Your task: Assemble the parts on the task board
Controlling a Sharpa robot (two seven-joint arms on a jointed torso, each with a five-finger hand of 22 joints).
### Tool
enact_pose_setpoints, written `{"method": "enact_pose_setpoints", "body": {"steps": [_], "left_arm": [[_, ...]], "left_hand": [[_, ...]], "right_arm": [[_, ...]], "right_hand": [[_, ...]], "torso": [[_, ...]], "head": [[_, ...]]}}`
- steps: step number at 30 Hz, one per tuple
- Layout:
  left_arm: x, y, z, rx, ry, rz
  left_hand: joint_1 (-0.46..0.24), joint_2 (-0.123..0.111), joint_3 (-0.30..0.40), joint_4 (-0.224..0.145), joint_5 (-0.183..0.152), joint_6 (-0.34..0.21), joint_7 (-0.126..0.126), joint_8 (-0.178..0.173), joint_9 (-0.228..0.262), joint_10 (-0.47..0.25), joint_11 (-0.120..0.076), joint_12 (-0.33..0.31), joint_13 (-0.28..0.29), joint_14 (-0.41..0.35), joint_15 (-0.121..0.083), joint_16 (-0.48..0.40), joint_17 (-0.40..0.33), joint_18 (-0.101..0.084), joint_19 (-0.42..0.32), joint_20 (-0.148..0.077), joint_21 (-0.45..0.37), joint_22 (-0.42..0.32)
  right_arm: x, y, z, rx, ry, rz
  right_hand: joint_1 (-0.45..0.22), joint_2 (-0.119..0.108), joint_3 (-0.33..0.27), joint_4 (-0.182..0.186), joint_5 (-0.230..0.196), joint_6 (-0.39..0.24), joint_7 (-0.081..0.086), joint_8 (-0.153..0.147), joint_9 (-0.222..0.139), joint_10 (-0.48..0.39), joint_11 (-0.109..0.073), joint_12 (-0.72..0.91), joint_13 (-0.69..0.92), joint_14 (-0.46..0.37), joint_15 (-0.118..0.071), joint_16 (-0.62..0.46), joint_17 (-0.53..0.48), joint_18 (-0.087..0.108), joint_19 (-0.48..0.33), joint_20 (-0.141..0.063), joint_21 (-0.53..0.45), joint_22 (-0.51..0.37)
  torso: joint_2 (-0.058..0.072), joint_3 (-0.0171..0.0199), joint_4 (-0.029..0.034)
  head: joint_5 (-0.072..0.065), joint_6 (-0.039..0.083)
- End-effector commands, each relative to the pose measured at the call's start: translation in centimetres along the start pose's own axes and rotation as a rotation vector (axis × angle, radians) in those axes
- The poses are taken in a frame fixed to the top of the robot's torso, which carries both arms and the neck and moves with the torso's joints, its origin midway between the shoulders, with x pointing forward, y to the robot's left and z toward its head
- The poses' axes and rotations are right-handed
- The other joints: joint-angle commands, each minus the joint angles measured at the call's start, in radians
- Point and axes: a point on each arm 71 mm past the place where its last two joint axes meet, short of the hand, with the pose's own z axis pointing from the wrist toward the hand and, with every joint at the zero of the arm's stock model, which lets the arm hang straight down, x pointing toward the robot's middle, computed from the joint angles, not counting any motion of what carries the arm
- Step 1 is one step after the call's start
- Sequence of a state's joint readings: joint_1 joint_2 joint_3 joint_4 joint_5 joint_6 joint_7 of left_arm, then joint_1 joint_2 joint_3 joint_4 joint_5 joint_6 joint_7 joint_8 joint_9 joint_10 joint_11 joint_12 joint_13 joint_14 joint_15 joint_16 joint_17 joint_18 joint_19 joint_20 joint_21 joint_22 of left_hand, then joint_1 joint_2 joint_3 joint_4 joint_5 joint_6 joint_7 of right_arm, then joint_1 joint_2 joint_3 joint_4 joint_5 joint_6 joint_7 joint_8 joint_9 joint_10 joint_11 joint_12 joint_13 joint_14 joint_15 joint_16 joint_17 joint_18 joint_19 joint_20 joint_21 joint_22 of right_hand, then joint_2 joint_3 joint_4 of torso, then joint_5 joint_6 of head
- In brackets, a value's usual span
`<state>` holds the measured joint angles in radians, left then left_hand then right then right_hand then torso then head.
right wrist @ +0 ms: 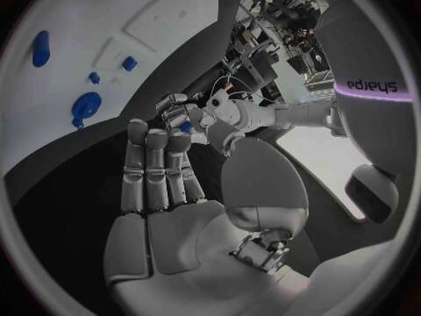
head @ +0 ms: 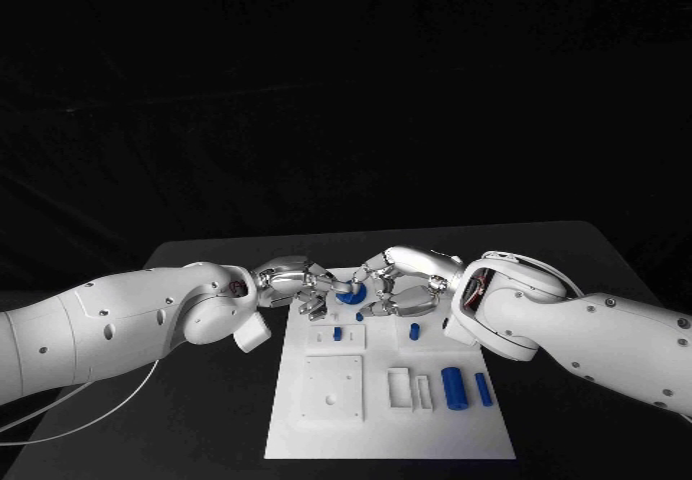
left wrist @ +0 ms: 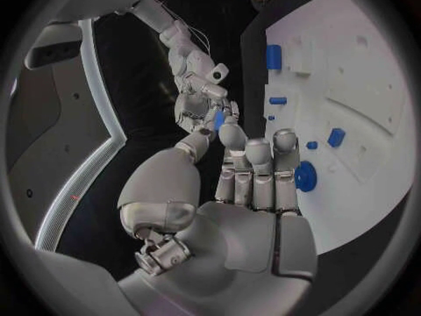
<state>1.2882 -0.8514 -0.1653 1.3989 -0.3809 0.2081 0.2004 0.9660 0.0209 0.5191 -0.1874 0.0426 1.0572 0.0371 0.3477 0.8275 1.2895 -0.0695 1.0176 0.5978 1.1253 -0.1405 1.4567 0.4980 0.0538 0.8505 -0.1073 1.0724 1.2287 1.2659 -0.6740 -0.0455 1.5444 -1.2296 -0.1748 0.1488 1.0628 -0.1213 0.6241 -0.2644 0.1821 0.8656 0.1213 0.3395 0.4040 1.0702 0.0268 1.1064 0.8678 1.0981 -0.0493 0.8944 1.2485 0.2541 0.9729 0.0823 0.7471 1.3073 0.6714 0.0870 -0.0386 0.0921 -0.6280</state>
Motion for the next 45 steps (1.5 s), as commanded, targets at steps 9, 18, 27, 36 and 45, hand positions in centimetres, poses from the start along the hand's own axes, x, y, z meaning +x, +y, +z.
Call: {"method": "enact_pose_setpoints", "body": {"steps": [9, 18, 27, 36, 45], "left_arm": [[-0.5, 0.1, 0.0, -0.056, -0.119, 0.111], [-1.1, -0.1, -0.6, -0.154, -0.351, 0.4], [-0.8, 0.0, -1.4, -0.257, -0.481, 0.56], [0.3, 1.6, -2.6, -0.402, -0.517, 0.618], [1.0, 1.8, -2.8, -0.443, -0.537, 0.645]], "left_hand": [[0.029, 0.011, 0.041, -0.041, 0.008, 0.014, -0.003, 0.002, 0.007, 0.007, -0.007, 0.006, -0.001, -0.022, -0.039, 0.006, 0.0, -0.019, 0.001, -0.141, 0.001, 0.002], [0.046, -0.008, 0.056, -0.038, 0.058, 0.041, -0.016, 0.005, 0.024, 0.035, -0.021, 0.001, -0.014, 0.009, -0.053, 0.004, -0.009, -0.015, 0.03, -0.149, 0.004, -0.001], [0.049, -0.03, 0.063, -0.036, 0.097, 0.067, -0.026, 0.005, 0.039, 0.066, -0.031, -0.014, -0.03, 0.04, -0.062, -0.006, -0.019, -0.011, 0.056, -0.156, 0.005, -0.004], [0.048, -0.052, 0.069, -0.028, 0.146, 0.091, -0.033, -0.001, 0.045, 0.096, -0.038, -0.031, -0.042, 0.069, -0.068, -0.019, -0.026, -0.008, 0.078, -0.161, 0.004, -0.008], [0.046, -0.065, 0.07, -0.023, 0.196, 0.109, -0.037, -0.006, 0.047, 0.106, -0.042, -0.037, -0.045, 0.083, -0.07, -0.023, -0.027, -0.006, 0.089, -0.163, 0.005, -0.008]], "right_arm": [[-1.2, -2.3, -0.8, 0.071, -0.071, -0.027], [-3.5, -5.5, -1.9, 0.155, -0.154, -0.021], [-5.9, -8.2, -3.2, 0.227, -0.223, -0.049], [-9.2, -10.7, -4.5, 0.295, -0.336, -0.023], [-12.4, -13.2, -5.3, 0.362, -0.461, 0.014]], "right_hand": [[-0.032, -0.015, -0.042, 0.001, 0.029, 0.052, 0.017, -0.011, -0.002, -0.013, 0.0, -0.006, -0.007, -0.009, 0.003, -0.003, -0.008, 0.008, -0.012, 0.0, 0.006, 0.012], [-0.035, -0.022, -0.049, 0.008, 0.048, 0.051, 0.018, -0.012, -0.001, -0.013, 0.001, -0.011, -0.012, -0.009, 0.003, -0.008, -0.015, 0.008, -0.012, 0.0, 0.004, 0.008], [-0.035, -0.029, -0.054, 0.012, 0.063, 0.052, 0.017, -0.013, 0.0, -0.011, 0.0, -0.014, -0.015, -0.008, 0.003, -0.01, -0.02, 0.008, -0.012, 0.0, 0.004, 0.006], [-0.03, -0.041, -0.051, 0.02, 0.073, 0.039, 0.022, -0.021, -0.001, -0.032, 0.006, -0.057, -0.043, -0.034, 0.015, -0.049, -0.052, 0.007, -0.046, 0.012, -0.025, -0.011], [-0.018, -0.061, -0.031, 0.031, 0.076, -0.003, 0.053, -0.033, 0.001, -0.118, 0.043, -0.319, -0.262, -0.174, 0.11, -0.242, -0.27, -0.02, -0.225, 0.081, -0.207, -0.106]], "torso": [[0.0, -0.0003, 0.0001], [-0.001, -0.0003, 0.0006], [-0.002, -0.0001, 0.0002], [-0.003, 0.0, 0.0002], [-0.003, 0.0, 0.003]], "head": [[0.001, -0.001], [0.005, -0.003], [0.012, -0.01], [0.022, -0.02], [0.031, -0.034]]}}
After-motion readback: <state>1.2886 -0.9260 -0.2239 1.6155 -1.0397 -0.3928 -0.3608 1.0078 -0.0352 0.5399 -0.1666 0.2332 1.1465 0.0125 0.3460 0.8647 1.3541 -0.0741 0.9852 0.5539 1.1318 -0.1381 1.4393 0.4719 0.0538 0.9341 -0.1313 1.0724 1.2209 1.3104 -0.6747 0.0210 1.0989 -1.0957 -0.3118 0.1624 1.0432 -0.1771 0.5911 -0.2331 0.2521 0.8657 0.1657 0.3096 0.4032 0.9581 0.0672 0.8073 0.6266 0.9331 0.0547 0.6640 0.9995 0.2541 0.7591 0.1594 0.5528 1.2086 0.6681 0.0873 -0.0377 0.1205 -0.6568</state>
